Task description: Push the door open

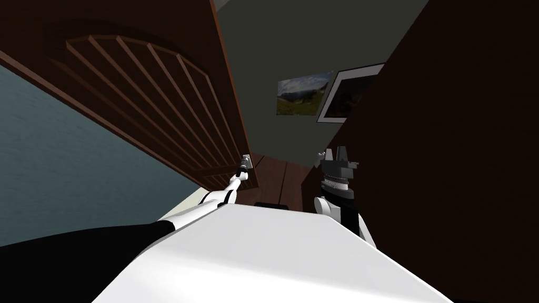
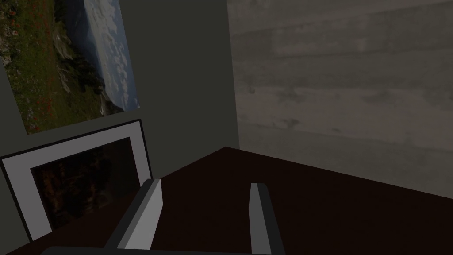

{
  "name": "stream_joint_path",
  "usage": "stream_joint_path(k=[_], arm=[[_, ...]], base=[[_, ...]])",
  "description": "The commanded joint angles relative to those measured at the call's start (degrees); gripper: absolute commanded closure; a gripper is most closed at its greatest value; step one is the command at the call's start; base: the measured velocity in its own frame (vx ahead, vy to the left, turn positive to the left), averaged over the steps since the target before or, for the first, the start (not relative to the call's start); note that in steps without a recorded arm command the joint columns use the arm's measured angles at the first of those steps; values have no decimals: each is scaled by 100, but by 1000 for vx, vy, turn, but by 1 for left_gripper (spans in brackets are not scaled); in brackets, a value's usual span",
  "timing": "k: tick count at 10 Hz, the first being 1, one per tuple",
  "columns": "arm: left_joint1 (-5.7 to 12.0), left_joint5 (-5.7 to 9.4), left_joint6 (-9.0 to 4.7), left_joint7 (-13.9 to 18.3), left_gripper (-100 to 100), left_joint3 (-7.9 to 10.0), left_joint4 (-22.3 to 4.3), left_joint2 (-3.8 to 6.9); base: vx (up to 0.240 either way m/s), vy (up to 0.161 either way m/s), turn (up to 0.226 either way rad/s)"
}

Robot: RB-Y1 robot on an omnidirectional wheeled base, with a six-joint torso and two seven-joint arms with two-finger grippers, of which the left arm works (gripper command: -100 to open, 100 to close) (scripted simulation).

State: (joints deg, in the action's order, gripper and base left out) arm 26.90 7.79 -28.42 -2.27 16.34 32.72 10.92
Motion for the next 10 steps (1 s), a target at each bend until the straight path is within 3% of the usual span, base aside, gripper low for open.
stream_joint_path(k=[1, 10], arm=[[-14, -8, 42, -6, 100, 42, 138, 27], [-20, -101, 28, 12, 100, 271, 99, 78]], base=[[187, -11, 62], [193, -42, 118]])
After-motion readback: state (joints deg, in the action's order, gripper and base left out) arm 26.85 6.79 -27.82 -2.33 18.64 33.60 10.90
